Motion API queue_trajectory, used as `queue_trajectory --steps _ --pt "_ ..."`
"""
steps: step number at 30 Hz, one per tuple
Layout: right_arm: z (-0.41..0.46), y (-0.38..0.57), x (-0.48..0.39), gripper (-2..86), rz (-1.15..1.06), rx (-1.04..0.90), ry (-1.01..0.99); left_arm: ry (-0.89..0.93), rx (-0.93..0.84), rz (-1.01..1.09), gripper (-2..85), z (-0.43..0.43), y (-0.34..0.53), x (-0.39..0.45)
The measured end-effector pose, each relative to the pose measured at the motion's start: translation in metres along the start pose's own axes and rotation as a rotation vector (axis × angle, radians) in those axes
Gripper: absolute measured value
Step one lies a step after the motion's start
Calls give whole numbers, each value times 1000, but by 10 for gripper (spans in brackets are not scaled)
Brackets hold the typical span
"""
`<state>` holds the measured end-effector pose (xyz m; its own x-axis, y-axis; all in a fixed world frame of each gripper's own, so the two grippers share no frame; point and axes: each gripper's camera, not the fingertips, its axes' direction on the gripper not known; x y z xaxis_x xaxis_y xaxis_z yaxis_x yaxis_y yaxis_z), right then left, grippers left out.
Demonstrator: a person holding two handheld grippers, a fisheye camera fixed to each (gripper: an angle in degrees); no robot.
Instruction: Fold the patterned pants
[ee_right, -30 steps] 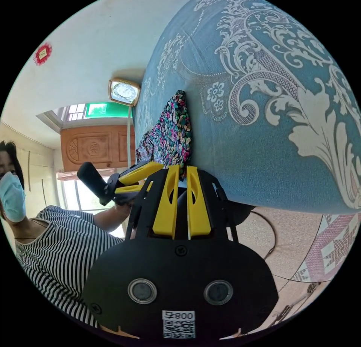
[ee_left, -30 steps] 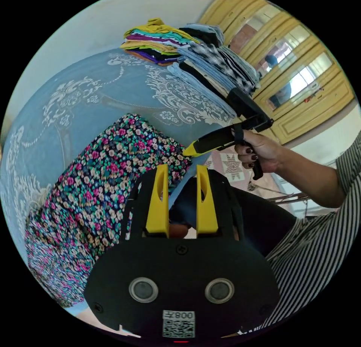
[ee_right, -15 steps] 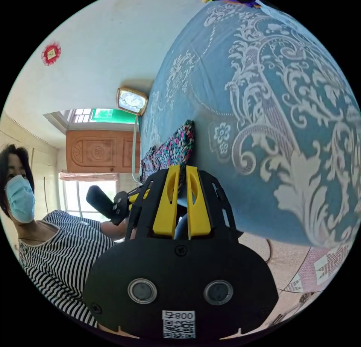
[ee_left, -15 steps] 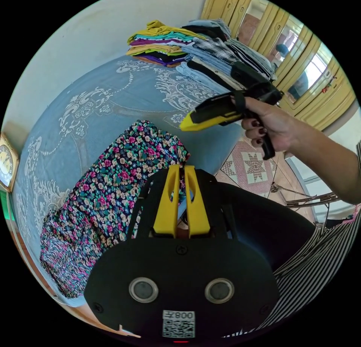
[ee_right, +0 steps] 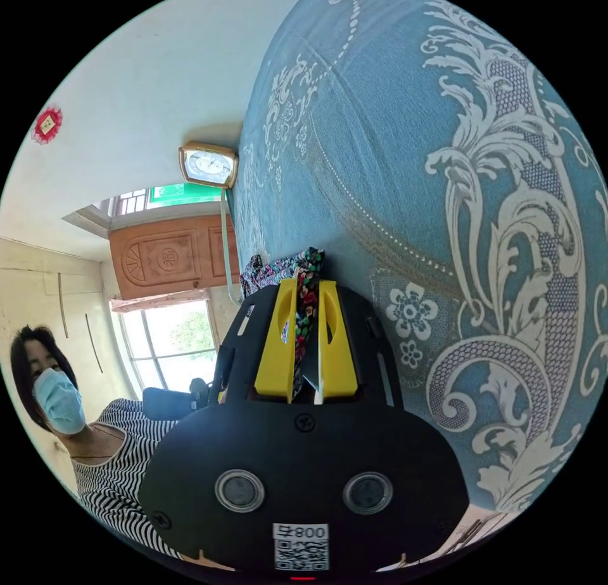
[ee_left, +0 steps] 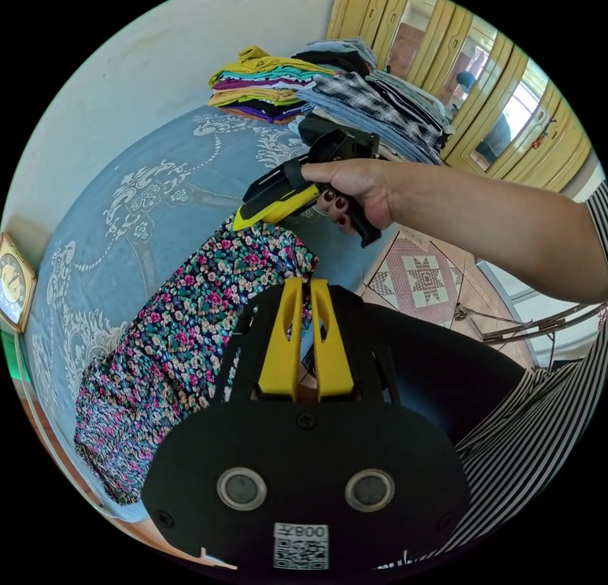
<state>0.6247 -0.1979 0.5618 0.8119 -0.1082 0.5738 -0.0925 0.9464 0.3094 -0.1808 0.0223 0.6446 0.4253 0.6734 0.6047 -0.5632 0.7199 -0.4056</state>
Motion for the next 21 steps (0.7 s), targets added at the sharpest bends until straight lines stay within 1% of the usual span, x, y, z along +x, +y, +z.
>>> queue_trajectory --steps 9,16,21 --pt "-11 20 -18 31 -3 29 -39 35 16 59 20 0 18 17" --pt "-39 56 -37 29 7 124 -13 79 66 142 19 -4 35 31" --pt "-39 80 -56 29 13 178 10 84 86 145 20 -6 64 23"
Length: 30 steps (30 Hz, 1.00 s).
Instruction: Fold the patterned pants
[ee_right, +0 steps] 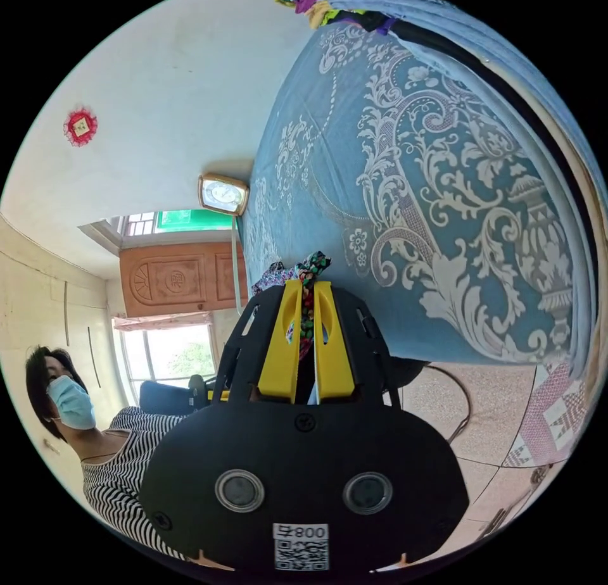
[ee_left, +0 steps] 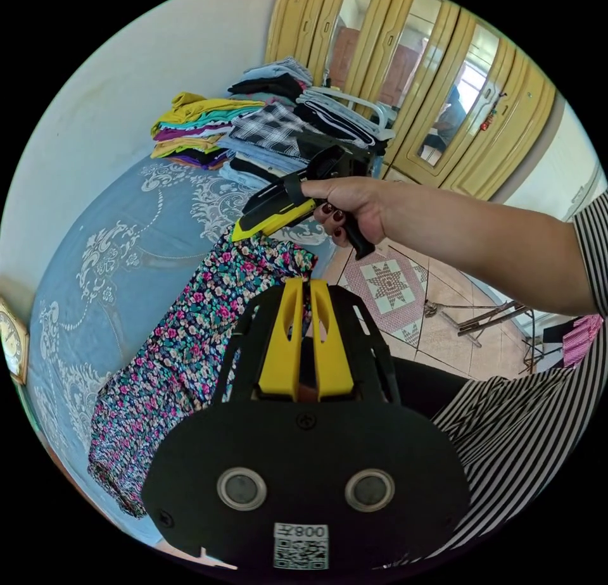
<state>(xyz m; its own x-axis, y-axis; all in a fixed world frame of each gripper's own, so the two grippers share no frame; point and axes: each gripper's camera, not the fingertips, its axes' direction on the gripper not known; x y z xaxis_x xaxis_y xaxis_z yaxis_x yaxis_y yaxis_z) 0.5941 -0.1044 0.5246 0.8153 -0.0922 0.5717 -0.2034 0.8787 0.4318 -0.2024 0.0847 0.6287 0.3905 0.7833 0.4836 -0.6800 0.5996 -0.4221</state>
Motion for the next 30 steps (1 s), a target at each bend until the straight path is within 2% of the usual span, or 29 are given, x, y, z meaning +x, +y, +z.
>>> queue_trajectory --steps 6,15,19,30 --pt "33 11 -43 30 -40 16 -18 -24 70 -119 20 -26 58 -39" --pt "124 6 -160 29 -223 -26 -90 23 296 -429 20 -99 196 -142" --pt "195 -2 -217 29 -303 -100 -139 7 381 -577 19 -126 271 -188" --pt "403 -26 -316 31 -397 -357 -47 -70 443 -977 21 -142 446 -293"
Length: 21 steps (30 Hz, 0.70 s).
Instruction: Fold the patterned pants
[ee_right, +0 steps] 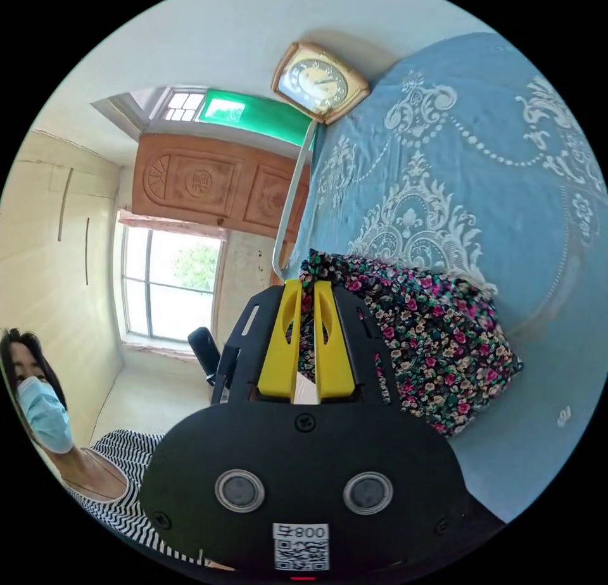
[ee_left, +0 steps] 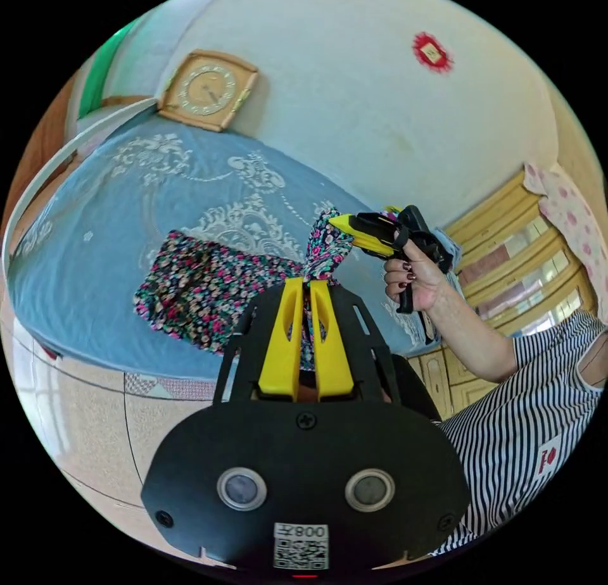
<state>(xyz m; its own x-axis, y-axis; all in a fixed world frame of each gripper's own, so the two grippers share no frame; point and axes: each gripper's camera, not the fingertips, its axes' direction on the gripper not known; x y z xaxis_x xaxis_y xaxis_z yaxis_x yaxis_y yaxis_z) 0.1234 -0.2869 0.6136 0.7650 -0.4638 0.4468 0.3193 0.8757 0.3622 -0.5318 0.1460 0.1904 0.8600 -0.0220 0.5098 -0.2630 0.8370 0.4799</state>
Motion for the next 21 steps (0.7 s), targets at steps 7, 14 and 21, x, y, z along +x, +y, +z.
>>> queue_trajectory --steps 7,14,21 --pt "106 -56 -17 32 -9 -166 40 -18 16 -208 21 -10 8 -103" --pt "186 -96 -22 40 24 -275 64 -19 28 -330 22 -11 11 -176" --pt "213 -113 -32 60 20 -281 -6 -37 35 -368 26 -11 10 -215"
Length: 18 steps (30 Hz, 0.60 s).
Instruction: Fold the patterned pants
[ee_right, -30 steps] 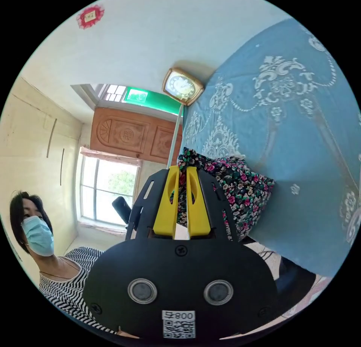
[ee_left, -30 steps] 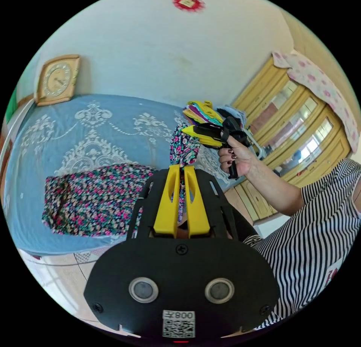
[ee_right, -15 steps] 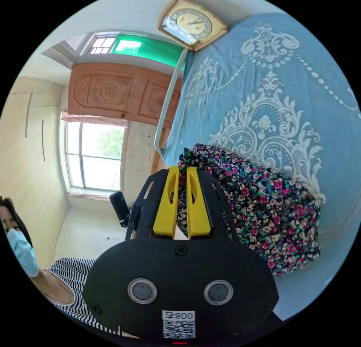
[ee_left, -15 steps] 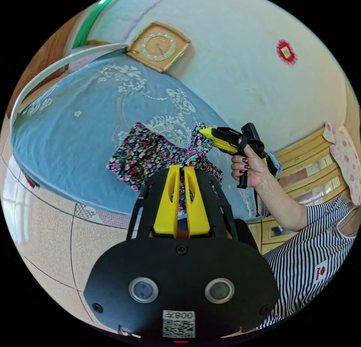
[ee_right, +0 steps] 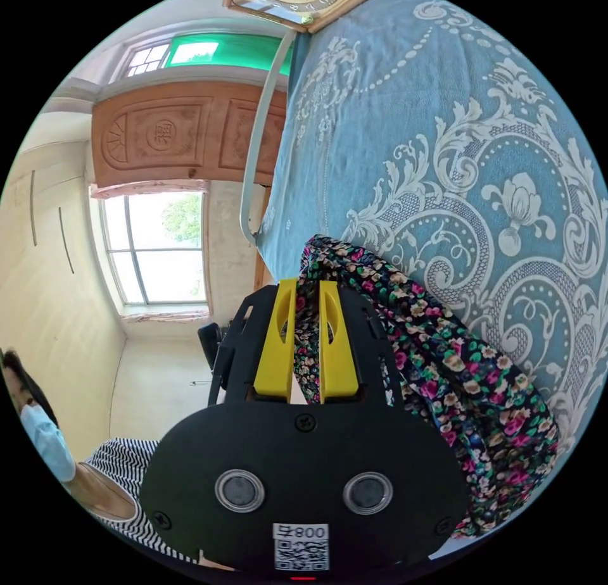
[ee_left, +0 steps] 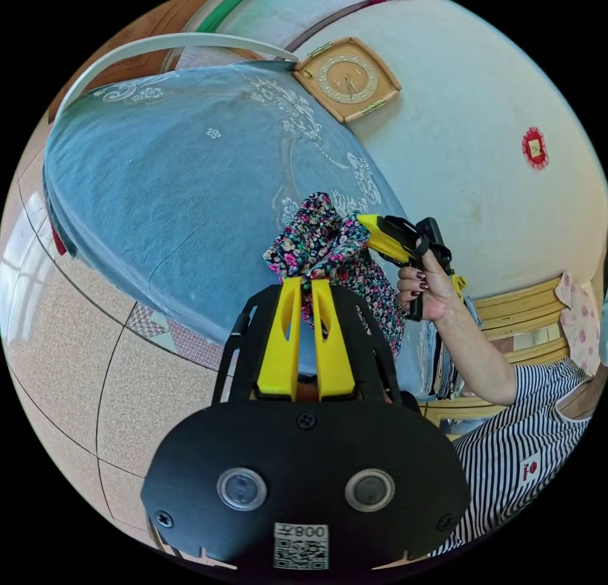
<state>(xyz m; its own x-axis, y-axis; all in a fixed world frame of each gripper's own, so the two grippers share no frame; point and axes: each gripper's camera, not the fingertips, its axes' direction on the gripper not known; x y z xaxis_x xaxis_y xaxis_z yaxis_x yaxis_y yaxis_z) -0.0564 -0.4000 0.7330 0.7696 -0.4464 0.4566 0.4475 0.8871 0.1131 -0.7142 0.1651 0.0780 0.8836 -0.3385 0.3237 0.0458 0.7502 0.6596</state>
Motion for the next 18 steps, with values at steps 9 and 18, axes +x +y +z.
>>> queue_trajectory --steps 9,18 --pt "19 11 -51 11 -180 5 118 -116 187 -29 16 -22 -8 -6" --pt "87 -10 -80 1 -256 -146 469 -297 18 200 3 28 -45 35"
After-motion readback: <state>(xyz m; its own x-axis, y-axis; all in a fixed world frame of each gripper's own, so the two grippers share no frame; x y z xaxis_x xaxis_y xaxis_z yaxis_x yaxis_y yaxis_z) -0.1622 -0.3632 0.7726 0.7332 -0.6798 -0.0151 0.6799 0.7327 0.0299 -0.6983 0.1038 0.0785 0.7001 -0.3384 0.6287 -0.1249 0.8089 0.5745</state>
